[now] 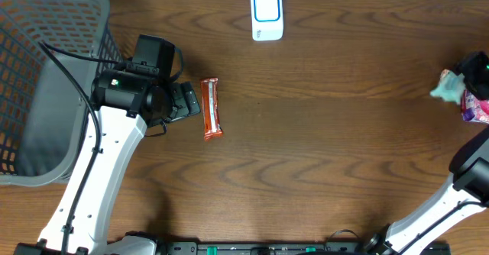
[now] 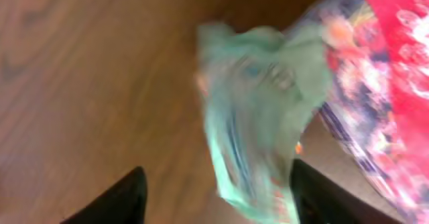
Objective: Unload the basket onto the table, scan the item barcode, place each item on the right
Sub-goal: 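Carry the wipes pack right, drop it by the other items, return, then reach right gripper to the red chocolate bar and grasp it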
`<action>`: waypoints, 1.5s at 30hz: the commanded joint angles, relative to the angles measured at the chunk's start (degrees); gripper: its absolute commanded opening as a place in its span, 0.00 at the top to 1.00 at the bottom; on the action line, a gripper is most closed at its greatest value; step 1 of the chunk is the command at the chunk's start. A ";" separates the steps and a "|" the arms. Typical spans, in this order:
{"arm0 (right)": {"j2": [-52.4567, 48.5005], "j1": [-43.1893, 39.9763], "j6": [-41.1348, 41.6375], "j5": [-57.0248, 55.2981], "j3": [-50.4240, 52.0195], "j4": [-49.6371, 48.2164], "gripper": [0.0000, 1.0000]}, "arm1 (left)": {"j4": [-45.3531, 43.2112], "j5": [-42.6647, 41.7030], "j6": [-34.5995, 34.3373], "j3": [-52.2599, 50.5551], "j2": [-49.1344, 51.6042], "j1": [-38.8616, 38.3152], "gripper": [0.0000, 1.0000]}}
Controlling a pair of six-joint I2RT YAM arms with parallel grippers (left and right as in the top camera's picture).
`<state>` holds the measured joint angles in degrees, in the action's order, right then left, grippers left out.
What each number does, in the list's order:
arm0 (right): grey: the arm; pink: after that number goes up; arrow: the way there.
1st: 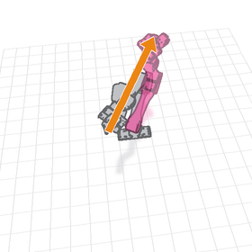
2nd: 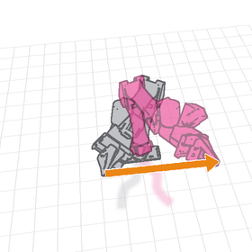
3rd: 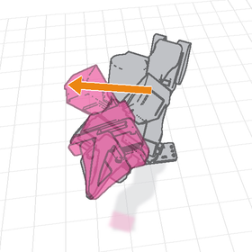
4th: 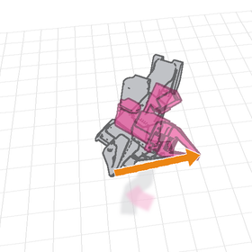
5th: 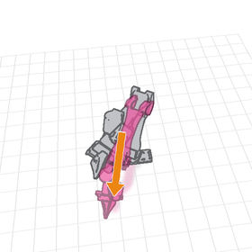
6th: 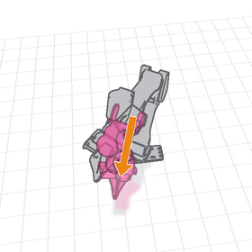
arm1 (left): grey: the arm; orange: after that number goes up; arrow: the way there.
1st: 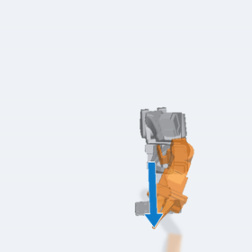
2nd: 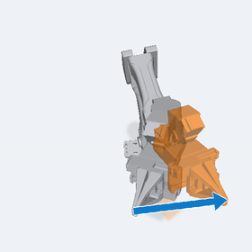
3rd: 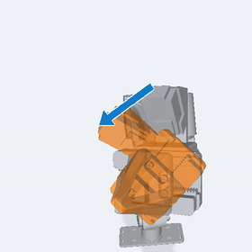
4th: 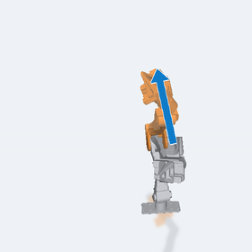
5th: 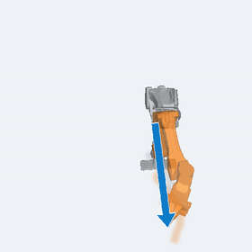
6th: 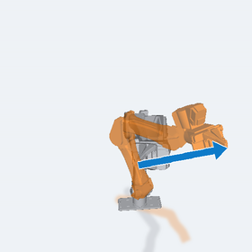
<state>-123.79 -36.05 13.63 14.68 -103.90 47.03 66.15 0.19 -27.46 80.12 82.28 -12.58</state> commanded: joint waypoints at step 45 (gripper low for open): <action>18.38 67.23 3.17 3.58 7.30 8.44 0.01 | 0.22 0.52 -0.72 0.42 -0.31 0.20 0.02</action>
<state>-102.56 28.08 13.43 22.90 -97.36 56.80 66.15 0.19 -27.46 80.14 82.28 -12.58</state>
